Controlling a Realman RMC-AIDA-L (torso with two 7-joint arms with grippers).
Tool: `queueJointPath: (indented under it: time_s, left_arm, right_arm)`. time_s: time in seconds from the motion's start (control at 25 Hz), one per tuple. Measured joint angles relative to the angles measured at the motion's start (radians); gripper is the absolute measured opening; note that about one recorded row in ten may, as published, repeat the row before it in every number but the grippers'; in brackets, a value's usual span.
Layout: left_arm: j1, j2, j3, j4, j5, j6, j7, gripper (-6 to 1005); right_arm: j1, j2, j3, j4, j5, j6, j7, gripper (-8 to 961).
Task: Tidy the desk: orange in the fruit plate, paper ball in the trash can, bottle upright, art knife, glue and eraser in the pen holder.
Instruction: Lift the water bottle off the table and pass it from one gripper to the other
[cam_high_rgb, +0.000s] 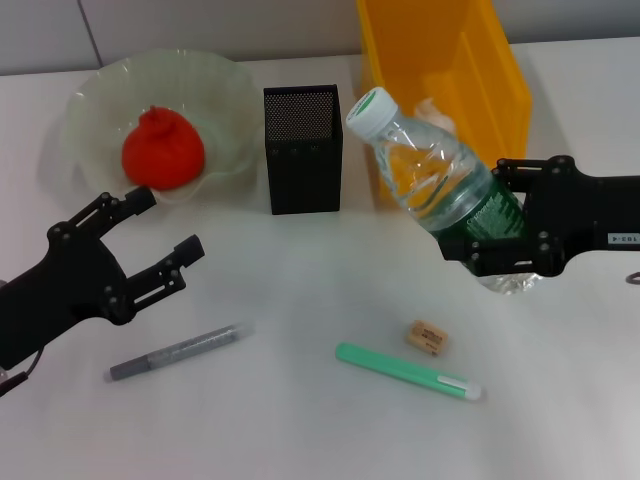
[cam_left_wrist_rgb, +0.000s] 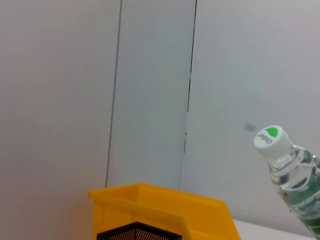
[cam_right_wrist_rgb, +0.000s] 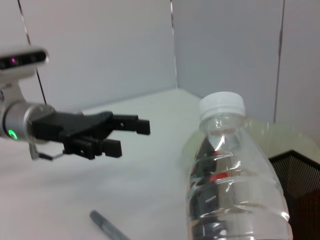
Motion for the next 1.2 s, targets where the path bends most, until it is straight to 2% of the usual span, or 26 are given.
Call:
queueJointPath:
  time_s: [0.4, 0.8, 1.2]
  left_arm:
    - [-0.015, 0.000, -0.001, -0.033, -0.032, 0.019, 0.000, 828]
    - [-0.041, -0.001, 0.001, -0.069, -0.040, 0.049, -0.006, 828]
    - [-0.048, -0.001, 0.000, -0.085, -0.041, 0.093, -0.013, 828]
  right_arm:
    - [0.036, 0.002, 0.003, 0.237, 0.112, -0.008, -0.223, 776]
    - [0.076, 0.003, 0.004, 0.379, 0.125, -0.001, -0.384, 779]
    - [0.123, 0.004, 0.005, 0.453, 0.129, 0.000, -0.446, 781]
